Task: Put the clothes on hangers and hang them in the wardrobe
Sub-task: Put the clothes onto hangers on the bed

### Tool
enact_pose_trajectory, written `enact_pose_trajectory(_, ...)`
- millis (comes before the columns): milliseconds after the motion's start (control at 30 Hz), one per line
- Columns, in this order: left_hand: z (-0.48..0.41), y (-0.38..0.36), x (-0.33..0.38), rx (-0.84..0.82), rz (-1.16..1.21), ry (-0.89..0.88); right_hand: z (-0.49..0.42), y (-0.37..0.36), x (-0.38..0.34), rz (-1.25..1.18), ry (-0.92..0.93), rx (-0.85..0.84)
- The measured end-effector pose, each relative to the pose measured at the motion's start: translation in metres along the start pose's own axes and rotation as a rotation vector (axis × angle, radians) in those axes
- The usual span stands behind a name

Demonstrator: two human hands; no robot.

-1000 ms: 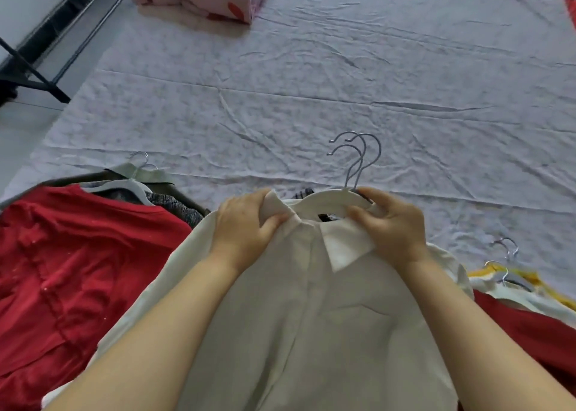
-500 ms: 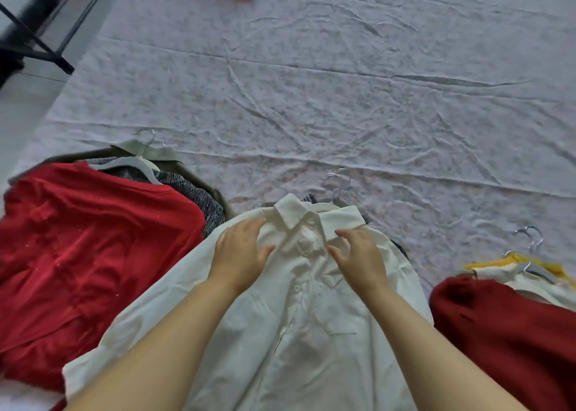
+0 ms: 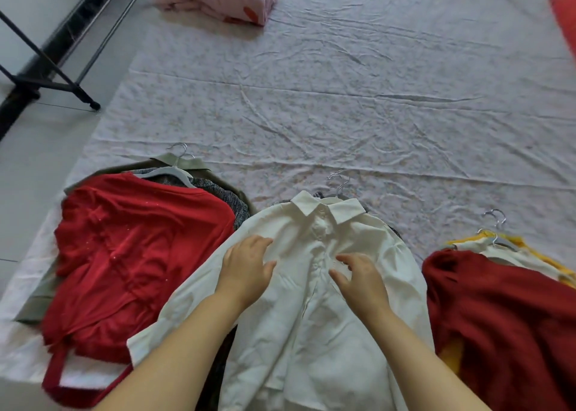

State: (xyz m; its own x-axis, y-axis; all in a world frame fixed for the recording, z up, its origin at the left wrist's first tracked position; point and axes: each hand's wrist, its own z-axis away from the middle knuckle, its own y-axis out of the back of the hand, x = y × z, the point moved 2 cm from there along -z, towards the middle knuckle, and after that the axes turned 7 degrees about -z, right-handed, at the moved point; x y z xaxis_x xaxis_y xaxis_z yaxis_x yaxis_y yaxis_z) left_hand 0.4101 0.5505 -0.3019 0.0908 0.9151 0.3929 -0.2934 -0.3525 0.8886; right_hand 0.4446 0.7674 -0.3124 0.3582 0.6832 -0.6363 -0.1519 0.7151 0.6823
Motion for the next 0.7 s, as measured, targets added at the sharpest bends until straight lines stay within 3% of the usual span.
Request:
enact_pose_trajectory(367, 0.111, 0.082, -0.073, 0.014, -0.061, -0.126, 0.129, -0.046, -0.091, -0.028, -0.038, 0.087)
enact_pose_trajectory(700, 0.154, 0.123, -0.133, 0.078, -0.074, 0.015, 0.147, -0.088, -0.145, 0.012, 0.074, -0.062)
